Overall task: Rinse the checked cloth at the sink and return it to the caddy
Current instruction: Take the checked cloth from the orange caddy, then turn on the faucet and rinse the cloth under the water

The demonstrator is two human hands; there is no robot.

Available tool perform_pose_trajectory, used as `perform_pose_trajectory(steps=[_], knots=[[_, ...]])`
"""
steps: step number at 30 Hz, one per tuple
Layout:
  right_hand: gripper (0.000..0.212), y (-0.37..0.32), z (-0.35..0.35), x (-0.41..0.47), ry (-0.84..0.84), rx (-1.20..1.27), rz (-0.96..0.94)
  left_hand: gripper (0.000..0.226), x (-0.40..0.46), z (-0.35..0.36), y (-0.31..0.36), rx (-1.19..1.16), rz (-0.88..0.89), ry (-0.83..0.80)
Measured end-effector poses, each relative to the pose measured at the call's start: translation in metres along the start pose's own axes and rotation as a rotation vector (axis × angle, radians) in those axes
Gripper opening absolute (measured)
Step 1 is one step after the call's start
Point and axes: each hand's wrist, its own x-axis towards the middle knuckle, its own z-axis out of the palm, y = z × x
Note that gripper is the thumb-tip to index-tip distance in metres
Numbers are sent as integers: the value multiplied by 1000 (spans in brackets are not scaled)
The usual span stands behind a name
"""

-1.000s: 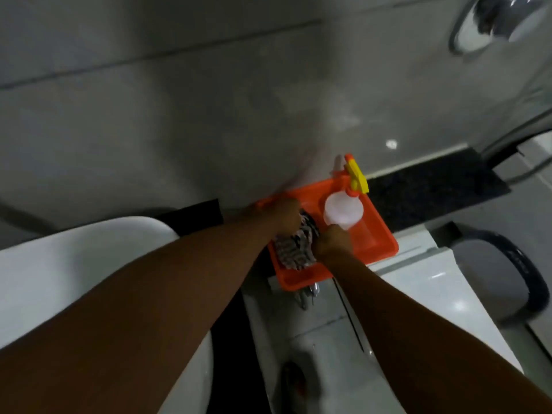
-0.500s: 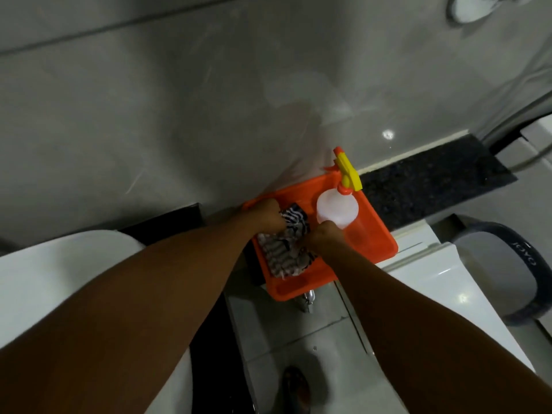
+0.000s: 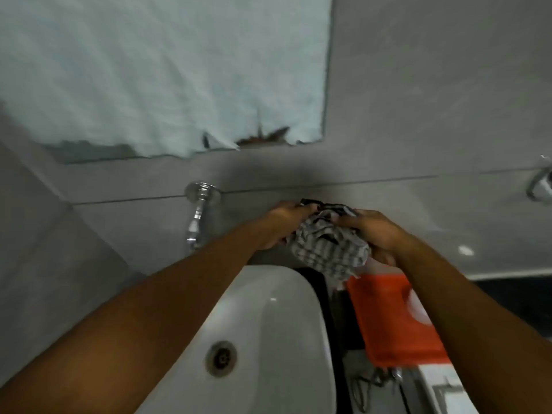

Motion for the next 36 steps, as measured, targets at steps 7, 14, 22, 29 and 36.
perform_pose_trajectory(steps=[7,14,22,29,36], knots=[[26,-61,147,-6,-357,85,-37,30,-104,-152,-8,220,135,446],[34,-59,219,21,132,28,-90,36,-118,-190,-36,353,71,614],[21,-42,232,45,348,-81,-111,45,-91,-150,-27,351,51,607],[9,-40,197,32,567,-247,-390,51,-73,-154,-25,-437,-216,352],[73,-19,136,23,863,-1015,-779,42,-56,-135,-19,172,-204,511]])
